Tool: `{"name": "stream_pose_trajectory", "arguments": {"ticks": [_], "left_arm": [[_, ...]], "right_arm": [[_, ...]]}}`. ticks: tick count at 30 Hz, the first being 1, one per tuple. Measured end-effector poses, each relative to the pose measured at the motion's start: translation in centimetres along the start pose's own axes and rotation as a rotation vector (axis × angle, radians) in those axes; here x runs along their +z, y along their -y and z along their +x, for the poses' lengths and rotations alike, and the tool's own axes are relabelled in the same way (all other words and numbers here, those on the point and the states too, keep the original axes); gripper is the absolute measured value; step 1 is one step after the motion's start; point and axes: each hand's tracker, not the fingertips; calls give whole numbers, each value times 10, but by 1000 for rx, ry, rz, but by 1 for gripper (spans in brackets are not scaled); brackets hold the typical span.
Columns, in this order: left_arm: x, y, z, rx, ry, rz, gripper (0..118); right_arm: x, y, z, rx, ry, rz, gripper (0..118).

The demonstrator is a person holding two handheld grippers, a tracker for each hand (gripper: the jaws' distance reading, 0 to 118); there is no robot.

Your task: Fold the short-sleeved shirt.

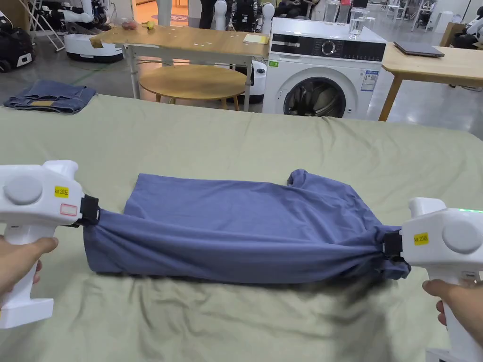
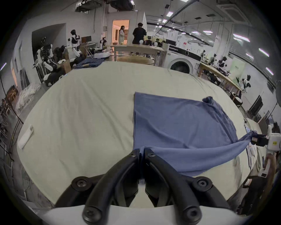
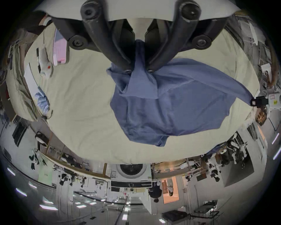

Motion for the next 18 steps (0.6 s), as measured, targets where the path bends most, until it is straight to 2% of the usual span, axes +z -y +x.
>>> {"name": "stream_pose_trajectory", "arguments": {"ticks": [7, 14, 17, 18], "left_arm": [[-65, -38, -2, -32, -39, -51, 0], [-111, -46, 2, -36, -52, -109, 0], [-118, -42, 6, -21, -53, -122, 1], [-117, -40, 7, -16, -48, -119, 9]], "right_arm": [[-70, -40, 4, -9, -14, -70, 6], [-122, -54, 9, 0, -15, -107, 8], [-131, -50, 6, 12, -5, -105, 14], [-130, -48, 4, 24, 5, -89, 21]]}}
